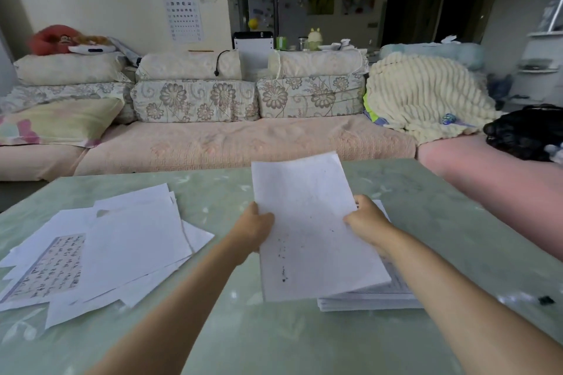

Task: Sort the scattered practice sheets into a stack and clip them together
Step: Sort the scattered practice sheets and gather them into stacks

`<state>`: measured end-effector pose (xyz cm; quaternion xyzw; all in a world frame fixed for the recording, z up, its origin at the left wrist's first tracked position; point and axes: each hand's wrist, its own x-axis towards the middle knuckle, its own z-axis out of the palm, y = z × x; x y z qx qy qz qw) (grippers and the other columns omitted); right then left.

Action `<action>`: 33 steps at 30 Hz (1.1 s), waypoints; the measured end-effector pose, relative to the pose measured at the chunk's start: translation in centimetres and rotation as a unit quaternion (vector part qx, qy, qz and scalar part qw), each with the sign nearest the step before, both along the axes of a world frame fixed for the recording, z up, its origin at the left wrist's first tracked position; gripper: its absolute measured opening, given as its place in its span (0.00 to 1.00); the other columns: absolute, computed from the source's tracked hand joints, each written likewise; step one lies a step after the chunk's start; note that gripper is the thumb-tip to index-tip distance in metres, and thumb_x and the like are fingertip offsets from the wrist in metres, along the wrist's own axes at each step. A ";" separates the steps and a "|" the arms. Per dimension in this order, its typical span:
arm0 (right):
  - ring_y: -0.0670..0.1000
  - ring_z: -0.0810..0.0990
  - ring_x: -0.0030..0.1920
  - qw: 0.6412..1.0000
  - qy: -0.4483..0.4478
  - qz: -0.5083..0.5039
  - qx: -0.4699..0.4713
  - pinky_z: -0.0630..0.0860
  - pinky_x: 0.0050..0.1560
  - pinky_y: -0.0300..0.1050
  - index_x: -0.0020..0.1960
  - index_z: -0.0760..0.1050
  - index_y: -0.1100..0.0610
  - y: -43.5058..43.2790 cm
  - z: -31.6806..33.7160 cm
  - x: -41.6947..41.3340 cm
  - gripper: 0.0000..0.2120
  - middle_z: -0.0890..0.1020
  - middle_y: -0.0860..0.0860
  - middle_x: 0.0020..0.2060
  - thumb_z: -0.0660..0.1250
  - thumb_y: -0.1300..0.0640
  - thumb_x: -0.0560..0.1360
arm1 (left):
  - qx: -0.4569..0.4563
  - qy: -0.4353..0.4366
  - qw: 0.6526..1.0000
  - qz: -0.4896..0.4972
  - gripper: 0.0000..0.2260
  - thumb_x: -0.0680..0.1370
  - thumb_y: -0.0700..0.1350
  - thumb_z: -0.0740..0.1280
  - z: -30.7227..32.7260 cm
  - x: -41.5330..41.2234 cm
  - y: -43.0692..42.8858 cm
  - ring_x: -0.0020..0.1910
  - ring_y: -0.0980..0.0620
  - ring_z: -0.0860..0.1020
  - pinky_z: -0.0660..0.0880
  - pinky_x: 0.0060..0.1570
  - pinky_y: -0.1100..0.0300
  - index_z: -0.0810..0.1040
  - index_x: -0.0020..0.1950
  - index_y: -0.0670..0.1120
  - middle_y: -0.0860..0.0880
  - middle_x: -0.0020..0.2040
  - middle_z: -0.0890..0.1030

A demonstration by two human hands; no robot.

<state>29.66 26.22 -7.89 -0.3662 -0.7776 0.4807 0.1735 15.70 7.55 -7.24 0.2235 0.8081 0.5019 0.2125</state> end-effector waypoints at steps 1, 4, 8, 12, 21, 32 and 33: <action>0.55 0.80 0.44 1.000 -0.004 -0.010 0.001 0.73 0.37 0.43 0.55 0.73 0.54 1.0 -0.4 0.8 0.14 0.80 0.53 0.47 0.60 0.66 0.73 | -0.018 -0.003 1.000 -0.012 0.08 0.79 0.40 0.58 -0.5 0.7 1.4 0.40 0.48 0.77 0.74 0.26 0.60 0.67 0.57 0.44 0.45 0.48 0.75; 0.53 0.75 0.35 0.999 -0.024 -0.035 0.028 0.69 0.32 0.40 0.43 0.75 0.55 3.7 -1.4 3.0 0.12 0.78 0.53 0.37 0.58 0.69 0.71 | -0.070 0.006 0.997 -0.041 0.07 0.77 0.40 0.57 -1.7 2.6 5.3 0.40 0.46 0.76 0.70 0.27 0.61 0.69 0.54 0.42 0.44 0.45 0.75; 0.55 0.76 0.41 0.991 -0.097 -0.058 0.076 0.69 0.37 0.41 0.48 0.75 0.59 6.7 -3.6 4.7 0.11 0.81 0.58 0.46 0.58 0.63 0.68 | -0.149 0.056 0.985 -0.069 0.15 0.72 0.41 0.59 -4.0 3.2 8.6 0.47 0.40 0.82 0.78 0.36 0.56 0.76 0.54 0.36 0.38 0.49 0.80; 0.57 0.72 0.44 0.962 -0.233 -0.061 0.130 0.66 0.37 0.42 0.37 0.61 0.55 8.1 -4.6 5.7 0.10 0.76 0.60 0.53 0.62 0.58 0.72 | -0.246 0.097 0.963 -0.051 0.20 0.72 0.46 0.63 -6.0 2.5 9.6 0.57 0.40 0.78 0.77 0.56 0.54 0.74 0.60 0.38 0.38 0.60 0.76; 0.60 0.74 0.57 0.959 -0.239 -0.012 0.151 0.70 0.48 0.46 0.48 0.72 0.52 7.9 -4.5 5.8 0.06 0.74 0.57 0.59 0.59 0.56 0.72 | -0.224 0.126 0.966 -0.044 0.23 0.78 0.48 0.61 -6.3 3.6 10.4 0.62 0.41 0.74 0.72 0.58 0.55 0.68 0.69 0.38 0.39 0.66 0.71; 0.51 0.74 0.64 0.961 -0.092 0.150 0.211 0.68 0.65 0.42 0.70 0.72 0.51 -3.7 -1.7 -2.7 0.19 0.72 0.50 0.65 0.63 0.52 0.79 | -0.144 0.198 0.970 0.013 0.24 0.78 0.51 0.66 -4.2 -2.3 0.0 0.61 0.46 0.75 0.72 0.60 0.55 0.67 0.72 0.46 0.46 0.64 0.75; 0.50 0.75 0.62 0.957 -0.087 0.172 0.215 0.68 0.64 0.41 0.69 0.73 0.51 -5.3 -1.9 -4.1 0.19 0.73 0.50 0.64 0.64 0.53 0.79 | -0.152 0.213 0.965 0.009 0.24 0.78 0.51 0.66 -4.3 -3.3 -1.9 0.60 0.47 0.75 0.73 0.60 0.55 0.67 0.71 0.46 0.46 0.64 0.74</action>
